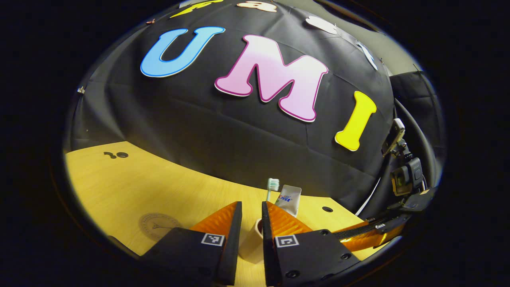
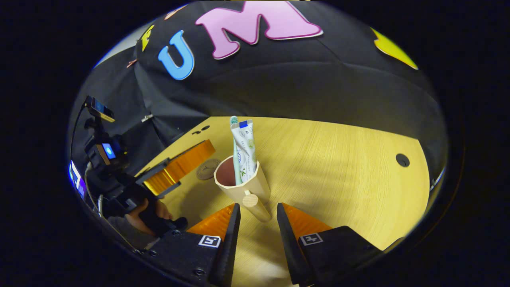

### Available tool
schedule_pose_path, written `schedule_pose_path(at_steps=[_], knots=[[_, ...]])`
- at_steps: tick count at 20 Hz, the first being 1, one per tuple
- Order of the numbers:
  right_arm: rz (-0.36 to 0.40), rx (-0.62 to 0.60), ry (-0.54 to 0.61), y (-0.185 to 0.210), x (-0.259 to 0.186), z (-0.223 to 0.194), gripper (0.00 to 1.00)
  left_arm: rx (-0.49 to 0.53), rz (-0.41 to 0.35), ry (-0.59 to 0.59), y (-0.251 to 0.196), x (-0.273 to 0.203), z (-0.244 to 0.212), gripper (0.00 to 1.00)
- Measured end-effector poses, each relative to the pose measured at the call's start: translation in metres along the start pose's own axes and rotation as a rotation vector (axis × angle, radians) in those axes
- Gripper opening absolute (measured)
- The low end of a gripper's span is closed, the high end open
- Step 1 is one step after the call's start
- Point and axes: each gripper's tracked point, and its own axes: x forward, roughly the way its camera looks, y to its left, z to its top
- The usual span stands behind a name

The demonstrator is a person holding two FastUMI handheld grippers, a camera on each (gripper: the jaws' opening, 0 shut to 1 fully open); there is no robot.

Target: Put the toothbrush and toothpaste on the desktop into the cup, then pick up the cup and place it on the coaster on the desktop.

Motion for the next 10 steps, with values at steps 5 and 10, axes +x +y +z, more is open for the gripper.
schedule_pose_path(at_steps=[5, 10], knots=[[0.008, -0.13, 0.128, 0.004, 0.018, 0.0, 0.57, 0.012, 0.045, 0.053, 0.021, -0.058, 0.007, 0.49], [0.014, -0.207, 0.272, 0.007, 0.039, -0.016, 0.57, 0.082, 0.114, 0.097, 0.049, -0.118, 0.009, 0.4]])
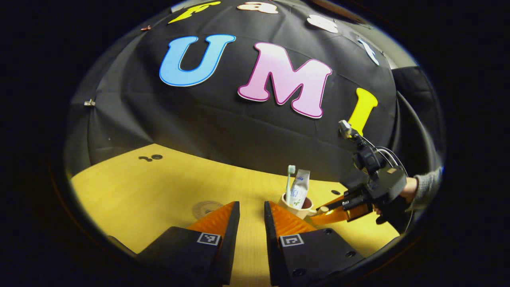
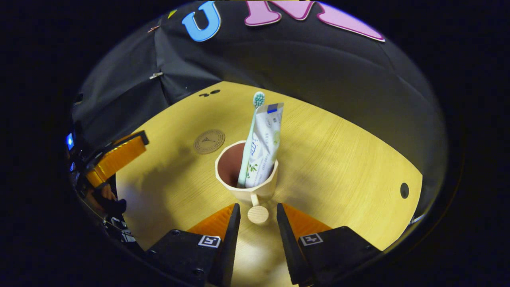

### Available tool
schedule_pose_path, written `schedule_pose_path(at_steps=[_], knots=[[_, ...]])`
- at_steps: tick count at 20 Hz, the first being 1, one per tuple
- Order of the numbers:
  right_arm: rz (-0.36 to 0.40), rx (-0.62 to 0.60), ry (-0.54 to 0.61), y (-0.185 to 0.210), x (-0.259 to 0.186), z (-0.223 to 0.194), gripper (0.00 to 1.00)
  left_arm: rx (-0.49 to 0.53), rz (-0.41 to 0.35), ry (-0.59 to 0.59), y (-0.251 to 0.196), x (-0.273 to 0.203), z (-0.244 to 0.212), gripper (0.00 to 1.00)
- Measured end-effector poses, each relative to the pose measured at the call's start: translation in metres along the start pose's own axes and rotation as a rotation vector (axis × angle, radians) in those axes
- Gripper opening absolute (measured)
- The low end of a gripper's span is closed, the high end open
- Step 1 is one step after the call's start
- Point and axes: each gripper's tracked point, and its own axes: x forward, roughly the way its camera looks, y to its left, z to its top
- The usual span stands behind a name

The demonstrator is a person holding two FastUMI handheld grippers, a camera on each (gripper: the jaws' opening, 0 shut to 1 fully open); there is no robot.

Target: Put the toothbrush and toothpaste on the desktop into the cup, then pick up the cup and place it on the coaster on the desktop.

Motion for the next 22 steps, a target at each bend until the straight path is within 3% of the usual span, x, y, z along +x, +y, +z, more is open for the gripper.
schedule_pose_path(at_steps=[11, 12, 13, 15, 16, 18, 20, 22], knots=[[0.006, -0.087, 0.189, 0.006, 0.04, -0.009, 0.57, -0.063, 0.131, 0.138, 0.051, -0.076, -0.048, 0.4], [0.002, -0.1, 0.2, 0.005, 0.042, -0.01, 0.47, -0.064, 0.14, 0.143, 0.055, -0.078, -0.05, 0.4], [-0.002, -0.105, 0.211, 0.005, 0.043, -0.012, 0.57, -0.068, 0.145, 0.143, 0.059, -0.08, -0.05, 0.4], [-0.008, -0.1, 0.233, 0.004, 0.047, -0.016, 0.57, -0.072, 0.156, 0.142, 0.065, -0.082, -0.05, 0.4], [-0.013, -0.096, 0.242, 0.002, 0.05, -0.018, 0.48, -0.072, 0.162, 0.141, 0.067, -0.083, -0.05, 0.4], [-0.012, -0.076, 0.261, 0.003, 0.049, -0.021, 0.58, -0.075, 0.169, 0.139, 0.071, -0.083, -0.049, 0.4], [-0.019, -0.077, 0.254, 0.0, 0.052, -0.019, 0.33, -0.083, 0.168, 0.141, 0.073, -0.085, -0.05, 0.4], [-0.022, -0.1, 0.247, 0.0, 0.05, -0.018, 0.32, -0.084, 0.166, 0.138, 0.074, -0.086, -0.049, 0.4]])
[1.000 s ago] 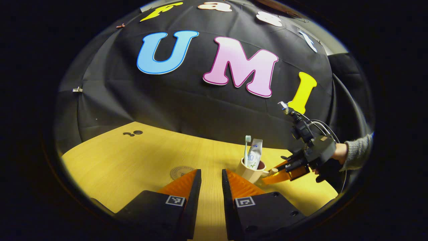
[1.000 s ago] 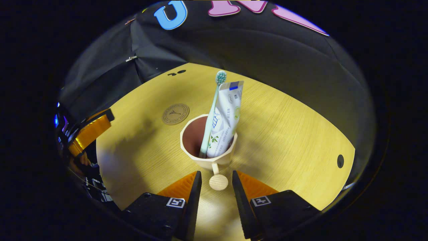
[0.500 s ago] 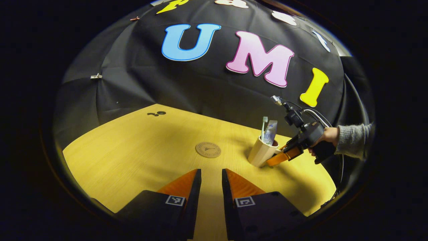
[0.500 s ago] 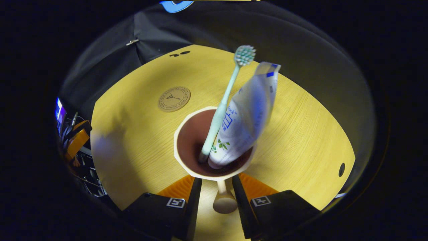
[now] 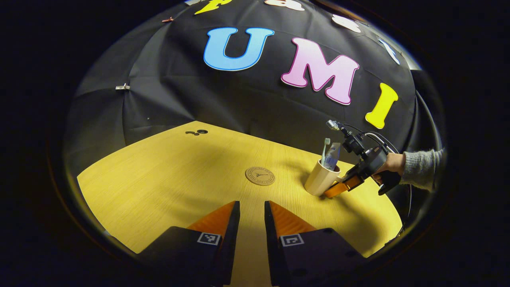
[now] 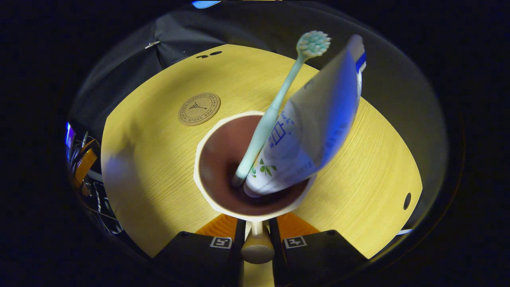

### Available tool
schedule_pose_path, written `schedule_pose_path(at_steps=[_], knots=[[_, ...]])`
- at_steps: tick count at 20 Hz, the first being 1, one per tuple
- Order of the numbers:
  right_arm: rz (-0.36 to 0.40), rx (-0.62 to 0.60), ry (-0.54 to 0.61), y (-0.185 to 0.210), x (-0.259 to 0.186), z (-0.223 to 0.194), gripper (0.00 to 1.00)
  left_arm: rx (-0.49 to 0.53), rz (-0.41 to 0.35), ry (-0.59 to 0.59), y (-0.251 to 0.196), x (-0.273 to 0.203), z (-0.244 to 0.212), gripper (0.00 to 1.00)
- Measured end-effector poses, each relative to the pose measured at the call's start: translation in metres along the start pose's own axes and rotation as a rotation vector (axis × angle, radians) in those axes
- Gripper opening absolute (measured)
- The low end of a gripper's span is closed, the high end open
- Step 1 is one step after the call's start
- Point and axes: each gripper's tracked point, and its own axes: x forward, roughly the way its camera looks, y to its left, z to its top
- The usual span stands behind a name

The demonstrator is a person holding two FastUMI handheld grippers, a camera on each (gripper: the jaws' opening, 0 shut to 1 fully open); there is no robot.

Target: Put the toothbrush and toothpaste on the desktop into the cup, then pick up the cup and place it on the coaster on the desktop.

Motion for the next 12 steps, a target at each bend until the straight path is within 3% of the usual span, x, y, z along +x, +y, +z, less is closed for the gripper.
schedule_pose_path(at_steps=[7, 12], knots=[[-0.003, -0.001, -0.053, 0.012, -0.001, 0.005, 0.31, 0.004, -0.004, 0.004, 0.009, -0.006, 0.0, 0.4], [0.033, 0.021, -0.124, 0.038, -0.012, 0.043, 0.31, 0.0, 0.004, 0.0, 0.021, -0.012, 0.003, 0.4]])
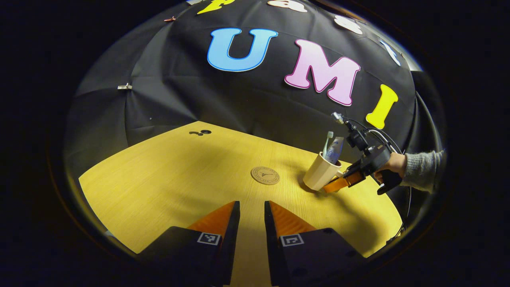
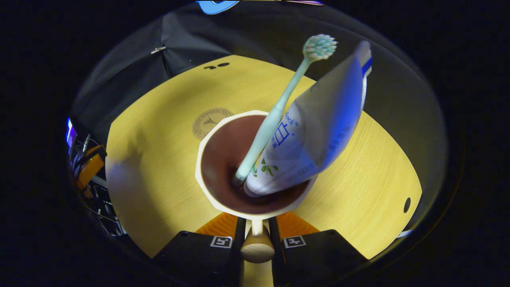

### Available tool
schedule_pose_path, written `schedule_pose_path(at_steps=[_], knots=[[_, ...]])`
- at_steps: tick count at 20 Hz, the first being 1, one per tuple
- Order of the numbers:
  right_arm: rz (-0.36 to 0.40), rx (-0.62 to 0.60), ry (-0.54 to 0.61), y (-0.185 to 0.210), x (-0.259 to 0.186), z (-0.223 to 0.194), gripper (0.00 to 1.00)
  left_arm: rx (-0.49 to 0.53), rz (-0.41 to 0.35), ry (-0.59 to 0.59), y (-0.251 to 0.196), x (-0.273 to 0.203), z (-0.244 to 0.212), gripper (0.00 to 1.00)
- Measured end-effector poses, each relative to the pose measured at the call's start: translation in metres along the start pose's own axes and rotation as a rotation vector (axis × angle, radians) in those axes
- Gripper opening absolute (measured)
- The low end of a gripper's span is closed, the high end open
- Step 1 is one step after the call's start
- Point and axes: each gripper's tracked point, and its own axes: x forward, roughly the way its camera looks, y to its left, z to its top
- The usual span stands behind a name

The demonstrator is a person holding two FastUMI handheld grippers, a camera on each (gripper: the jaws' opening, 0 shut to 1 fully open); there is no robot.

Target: Put the toothbrush and toothpaste on the desktop into the cup, then pick up the cup and place it on the coaster on the desktop.

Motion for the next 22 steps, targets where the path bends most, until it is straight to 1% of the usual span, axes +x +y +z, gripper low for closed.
schedule_pose_path(at_steps=[3, 5, 9, 13, 16, 22], knots=[[0.02, -0.021, -0.026, 0.018, 0.001, 0.028, 0.31, 0.003, 0.011, -0.01, 0.011, -0.007, 0.007, 0.4], [0.038, -0.034, -0.032, 0.034, 0.011, 0.045, 0.31, 0.003, 0.022, -0.015, 0.019, -0.012, 0.01, 0.4], [0.072, -0.079, -0.017, 0.062, 0.026, 0.063, 0.31, 0.002, 0.05, -0.018, 0.033, -0.03, 0.016, 0.4], [0.081, -0.108, 0.007, 0.078, 0.05, 0.081, 0.31, -0.04, 0.071, 0.002, 0.044, -0.041, 0.011, 0.4], [0.073, -0.136, 0.032, 0.082, 0.064, 0.086, 0.31, -0.069, 0.085, 0.013, 0.053, -0.043, 0.006, 0.4], [0.053, -0.142, 0.08, 0.083, 0.077, 0.085, 0.31, -0.077, 0.097, 0.008, 0.066, -0.043, 0.008, 0.4]])
